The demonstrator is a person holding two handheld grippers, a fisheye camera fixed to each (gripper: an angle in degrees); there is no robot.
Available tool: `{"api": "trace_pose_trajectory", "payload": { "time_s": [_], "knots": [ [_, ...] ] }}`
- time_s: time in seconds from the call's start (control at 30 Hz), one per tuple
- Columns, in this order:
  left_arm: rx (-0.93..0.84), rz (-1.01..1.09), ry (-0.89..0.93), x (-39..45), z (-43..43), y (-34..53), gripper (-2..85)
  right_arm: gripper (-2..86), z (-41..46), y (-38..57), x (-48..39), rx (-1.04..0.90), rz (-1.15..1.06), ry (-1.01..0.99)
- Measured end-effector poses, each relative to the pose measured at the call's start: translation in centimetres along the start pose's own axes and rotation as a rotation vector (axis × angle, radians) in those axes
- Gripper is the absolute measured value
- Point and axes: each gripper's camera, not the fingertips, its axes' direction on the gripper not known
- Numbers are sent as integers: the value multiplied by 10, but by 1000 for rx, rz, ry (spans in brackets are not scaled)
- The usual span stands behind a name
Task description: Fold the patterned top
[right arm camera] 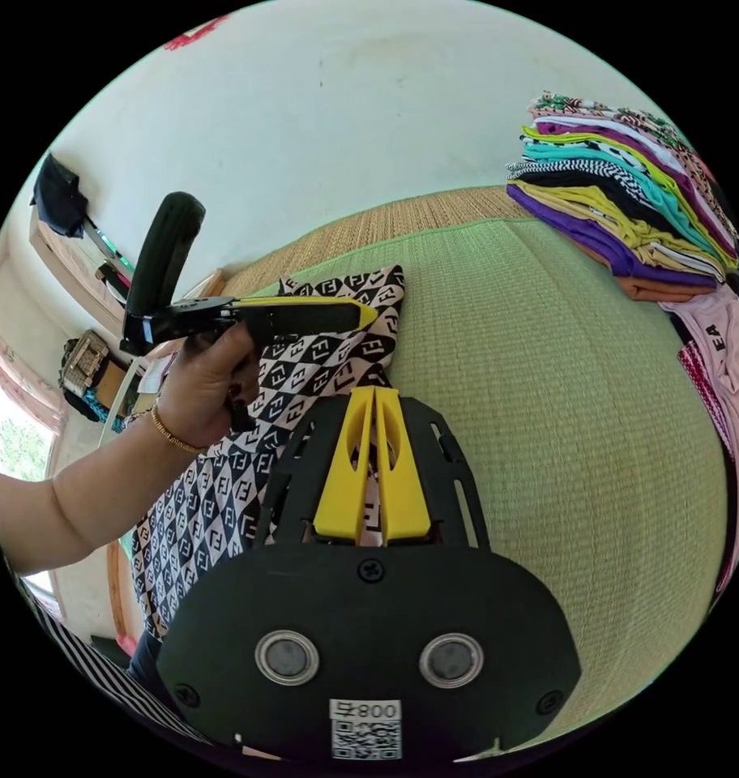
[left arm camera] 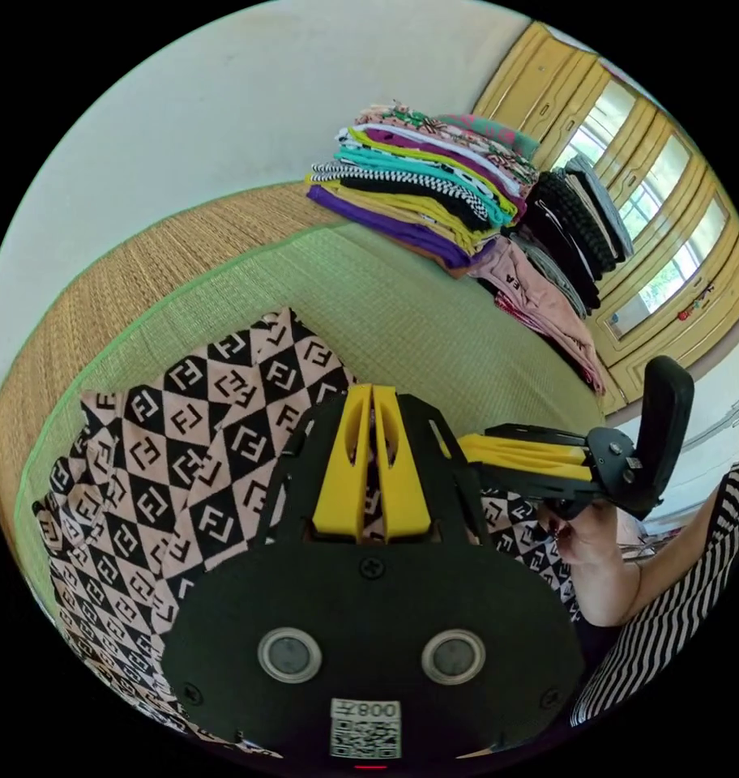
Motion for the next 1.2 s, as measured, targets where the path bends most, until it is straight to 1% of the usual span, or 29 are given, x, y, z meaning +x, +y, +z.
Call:
{"api": "trace_pose_trajectory", "payload": {
  "time_s": [0.07,0.1,0.13,0.17,0.23,0.33,0.37,0.43,0.57,0.6,0.67,0.7,0.8,0.87,1.0,1.1,1.2],
  "knots": [
    [5,-12,-63,-6,-6,4,1,1,1,0,-2,3,-9,-5],
    [-22,-19,-87,-11,-2,7,2,1,4,0,-2,-5,-12,-5],
    [-66,-26,-78,-18,5,12,2,1,11,0,-3,-36,-19,3],
    [-60,-39,-60,-21,5,15,2,1,13,0,-3,-42,-23,8],
    [-19,-86,-9,-29,-12,25,1,1,10,1,-2,-28,-26,11],
    [22,-83,2,-27,-33,45,1,1,12,2,1,-29,-22,10],
    [14,-80,3,-26,-34,49,1,1,15,2,2,-34,-23,12],
    [-70,-56,-22,-27,-27,66,1,1,17,2,2,-37,-29,17],
    [36,-117,4,-34,-71,98,1,1,22,3,12,-36,-18,-20],
    [76,-140,13,-34,-90,114,1,1,22,4,14,-34,-15,-30],
    [94,-176,17,-33,-116,144,1,0,24,4,26,-33,14,-85],
    [82,-212,22,-32,-129,169,1,0,25,4,30,-34,26,-107],
    [2,-312,33,-28,-159,240,1,0,32,4,62,-42,123,-267],
    [-38,-385,49,-24,-180,285,1,0,37,8,89,-54,224,-418],
    [-38,-575,122,-12,-240,386,1,0,10,26,99,-58,281,-419],
    [-14,-688,104,-3,-284,449,1,1,-25,40,76,-57,220,-425],
    [52,-782,89,5,-325,503,2,3,-51,57,34,-92,108,-391]
  ]
}}
